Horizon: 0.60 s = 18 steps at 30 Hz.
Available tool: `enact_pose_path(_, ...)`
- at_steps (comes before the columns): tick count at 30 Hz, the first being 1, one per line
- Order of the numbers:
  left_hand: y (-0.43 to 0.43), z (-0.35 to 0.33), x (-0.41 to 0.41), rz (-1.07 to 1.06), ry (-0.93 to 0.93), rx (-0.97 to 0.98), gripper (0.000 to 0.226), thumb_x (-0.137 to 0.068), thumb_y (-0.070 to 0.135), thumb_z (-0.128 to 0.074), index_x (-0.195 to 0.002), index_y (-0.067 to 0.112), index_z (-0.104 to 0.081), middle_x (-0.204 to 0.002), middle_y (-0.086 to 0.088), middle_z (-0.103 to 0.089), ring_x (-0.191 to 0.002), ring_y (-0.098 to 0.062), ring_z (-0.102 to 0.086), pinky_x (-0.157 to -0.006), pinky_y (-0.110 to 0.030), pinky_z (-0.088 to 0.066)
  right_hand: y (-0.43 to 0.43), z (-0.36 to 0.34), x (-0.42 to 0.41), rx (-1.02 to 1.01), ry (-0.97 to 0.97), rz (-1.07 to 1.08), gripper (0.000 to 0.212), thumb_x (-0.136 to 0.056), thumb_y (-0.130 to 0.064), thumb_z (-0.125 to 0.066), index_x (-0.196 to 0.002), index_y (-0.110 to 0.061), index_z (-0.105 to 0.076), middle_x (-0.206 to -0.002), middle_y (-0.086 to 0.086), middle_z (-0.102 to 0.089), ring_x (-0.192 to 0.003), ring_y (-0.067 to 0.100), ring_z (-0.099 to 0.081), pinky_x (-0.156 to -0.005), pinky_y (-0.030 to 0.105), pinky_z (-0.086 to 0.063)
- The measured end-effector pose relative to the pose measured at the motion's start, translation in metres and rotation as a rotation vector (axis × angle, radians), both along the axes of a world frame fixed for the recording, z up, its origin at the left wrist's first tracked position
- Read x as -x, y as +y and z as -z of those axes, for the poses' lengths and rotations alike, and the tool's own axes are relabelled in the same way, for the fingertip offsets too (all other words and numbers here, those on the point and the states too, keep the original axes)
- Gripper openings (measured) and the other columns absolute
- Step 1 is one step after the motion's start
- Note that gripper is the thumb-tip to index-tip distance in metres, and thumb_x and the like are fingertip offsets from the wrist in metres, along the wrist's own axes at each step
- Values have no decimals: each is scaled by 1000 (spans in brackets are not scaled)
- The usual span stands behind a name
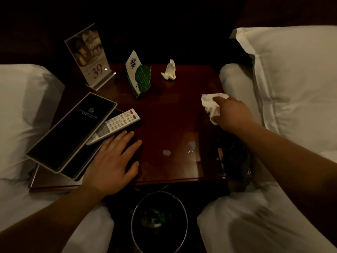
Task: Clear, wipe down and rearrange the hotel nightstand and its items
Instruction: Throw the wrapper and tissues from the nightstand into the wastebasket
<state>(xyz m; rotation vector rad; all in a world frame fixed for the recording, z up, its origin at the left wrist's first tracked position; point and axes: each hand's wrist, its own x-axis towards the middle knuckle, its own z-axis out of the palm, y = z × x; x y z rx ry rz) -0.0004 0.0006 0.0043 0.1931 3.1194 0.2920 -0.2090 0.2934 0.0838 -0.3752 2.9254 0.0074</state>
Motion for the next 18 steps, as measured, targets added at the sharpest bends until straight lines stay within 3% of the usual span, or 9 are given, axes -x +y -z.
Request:
enact_pose_path(5,1,-1,0,-7,-1,-9,62,-94,49,-38,-149,22,-44,-160,-9,-33,-151,-24,-22,-121,-44,-18,-11,9,8,24,-147,96,36,-95,-15,-58,-129,-4,-57,-129,18,-58,-119,32,-55,-100,38,-43)
enact_pose_path(7,1,-1,-1,-11,-5,-11,62,-94,49,-37,-150,22,-42,-161,-8,-32,-152,-24,-21,-122,-44,-17,-12,9,4,102,-148,115,28,-96,-16,-56,-119,-2,-64,-123,18,-62,-111,31,-59,-91,36,-46)
enact_pose_path(10,2,-3,-1,-13,-12,-9,63,-94,50,-37,-150,22,-42,-161,-9,-32,-151,-24,-22,-122,-45,-18,-13,3,-14,330,86,28,20,-95,-24,-58,-107,-10,-65,-112,13,-58,-91,29,-59,-71,30,-41)
enact_pose_path(13,2,-4,-1,-11,-21,-7,62,-94,49,-37,-150,21,-42,-161,-9,-32,-151,-25,-22,-122,-46,-18,-23,-7,-37,545,125,-38,10,-95,-27,-56,-99,-17,-57,-93,5,-63,-74,22,-59,-54,33,-38)
enact_pose_path(15,2,-3,-2,-14,-22,3,62,-95,49,-37,-151,22,-41,-161,-9,-32,-152,-25,-21,-122,-46,-17,-30,-17,-55,716,101,-45,6,-94,-26,-57,-94,-20,-54,-76,-1,-64,-65,18,-64,-52,39,-48)
enact_pose_path(18,2,-3,-1,-11,-14,11,61,-95,48,-38,-150,22,-41,-160,-9,-33,-151,-26,-22,-122,-47,-18,-38,-35,-88,966,126,-76,8,-92,-19,-63,-89,-18,-56,-73,-6,-63,-63,9,-67,-58,39,-56)
